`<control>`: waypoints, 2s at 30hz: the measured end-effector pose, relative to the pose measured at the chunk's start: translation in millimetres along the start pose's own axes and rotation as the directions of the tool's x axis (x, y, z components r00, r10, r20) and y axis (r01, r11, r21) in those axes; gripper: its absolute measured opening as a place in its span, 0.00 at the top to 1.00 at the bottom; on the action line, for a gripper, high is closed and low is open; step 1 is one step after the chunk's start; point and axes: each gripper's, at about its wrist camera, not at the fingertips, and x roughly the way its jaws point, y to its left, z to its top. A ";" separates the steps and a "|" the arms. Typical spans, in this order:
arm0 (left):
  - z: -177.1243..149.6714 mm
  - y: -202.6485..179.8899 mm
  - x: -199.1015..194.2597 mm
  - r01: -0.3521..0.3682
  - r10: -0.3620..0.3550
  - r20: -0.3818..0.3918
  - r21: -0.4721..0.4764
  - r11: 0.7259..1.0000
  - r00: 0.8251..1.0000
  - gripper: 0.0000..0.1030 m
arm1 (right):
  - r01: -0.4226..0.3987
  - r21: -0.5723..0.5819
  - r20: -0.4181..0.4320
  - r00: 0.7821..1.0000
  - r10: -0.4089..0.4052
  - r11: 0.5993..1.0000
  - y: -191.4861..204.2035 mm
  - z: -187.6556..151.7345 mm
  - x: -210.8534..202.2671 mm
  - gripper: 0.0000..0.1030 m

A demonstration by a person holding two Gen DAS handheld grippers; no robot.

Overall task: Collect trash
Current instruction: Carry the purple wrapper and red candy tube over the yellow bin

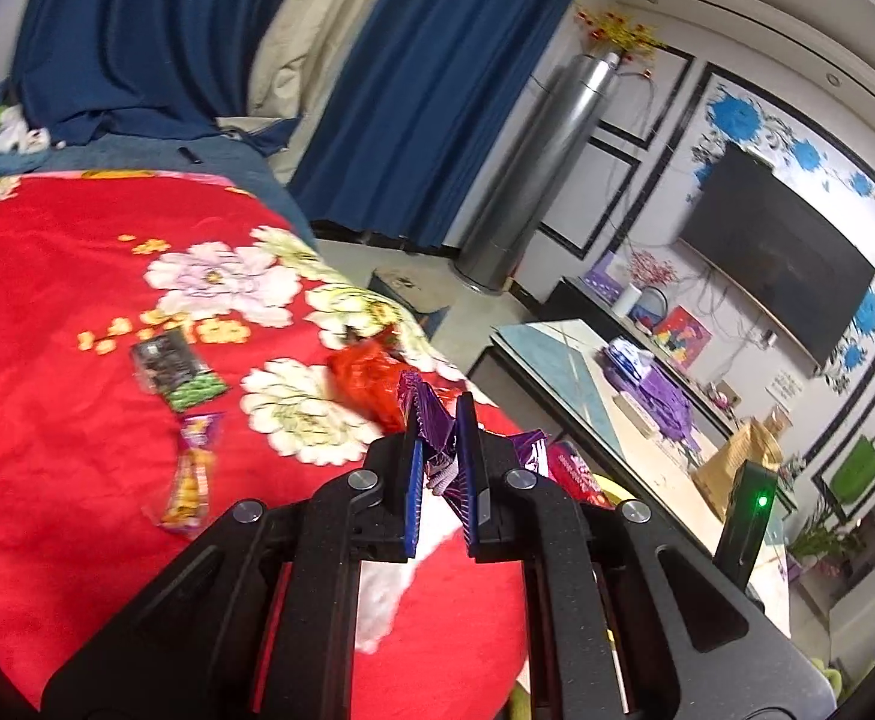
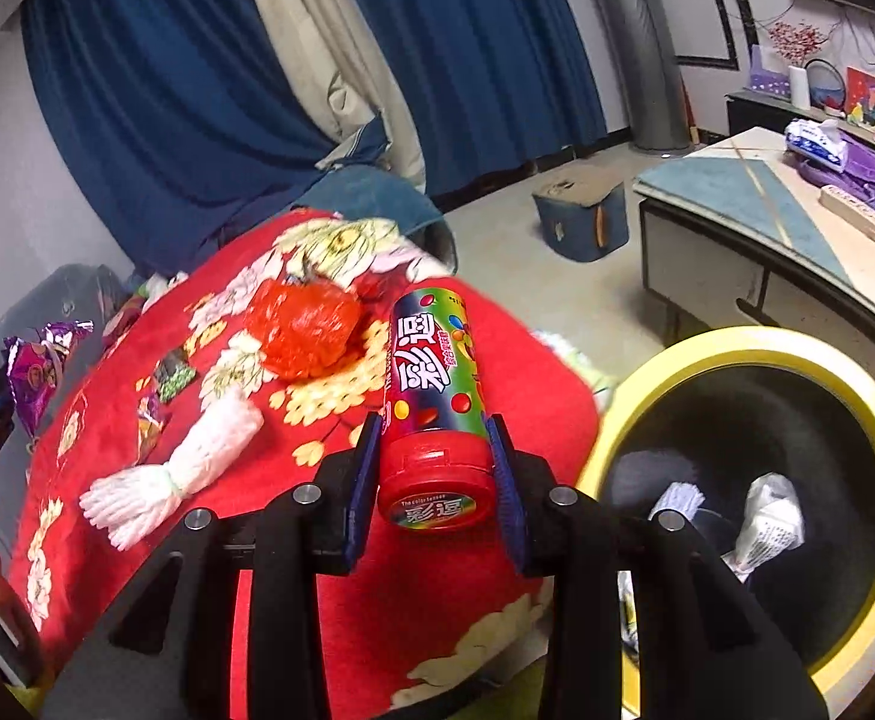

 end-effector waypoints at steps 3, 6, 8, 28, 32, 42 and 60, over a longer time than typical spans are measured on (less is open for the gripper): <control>-2.3 -14.1 10.6 0.022 -0.022 -0.016 0.025 0.999 1.000 0.95 | 0.017 0.002 0.022 1.000 -0.018 1.000 -7.7 3.0 -10.0 0.68; -5.1 -27.1 19.3 0.042 -0.041 -0.029 0.050 0.998 0.999 0.95 | 0.036 0.007 0.043 0.998 -0.036 0.999 -16.5 5.6 -20.4 0.68; -7.6 -36.9 25.7 0.058 -0.056 -0.040 0.068 0.996 0.998 0.95 | 0.051 0.011 0.053 0.997 -0.051 0.999 -24.1 7.0 -27.4 0.68; -39.1 -122.2 73.9 0.193 -0.163 -0.150 0.213 0.958 0.975 0.95 | 0.178 0.152 0.125 0.972 -0.198 0.972 -108.1 -3.6 -84.3 0.68; -47.4 -135.4 82.9 0.213 -0.174 -0.175 0.238 0.948 0.969 0.95 | 0.203 0.178 0.129 0.965 -0.227 0.963 -121.4 -7.5 -91.9 0.68; -74.0 -165.7 109.6 0.265 -0.199 -0.238 0.290 0.920 0.951 0.94 | 0.280 0.210 0.141 0.940 -0.312 0.937 -147.3 -12.0 -105.4 0.68; -128.0 -192.7 165.6 0.327 -0.184 -0.386 0.347 0.879 0.904 0.94 | 0.310 0.249 0.058 0.941 -0.333 0.918 -172.4 -17.5 -95.2 0.68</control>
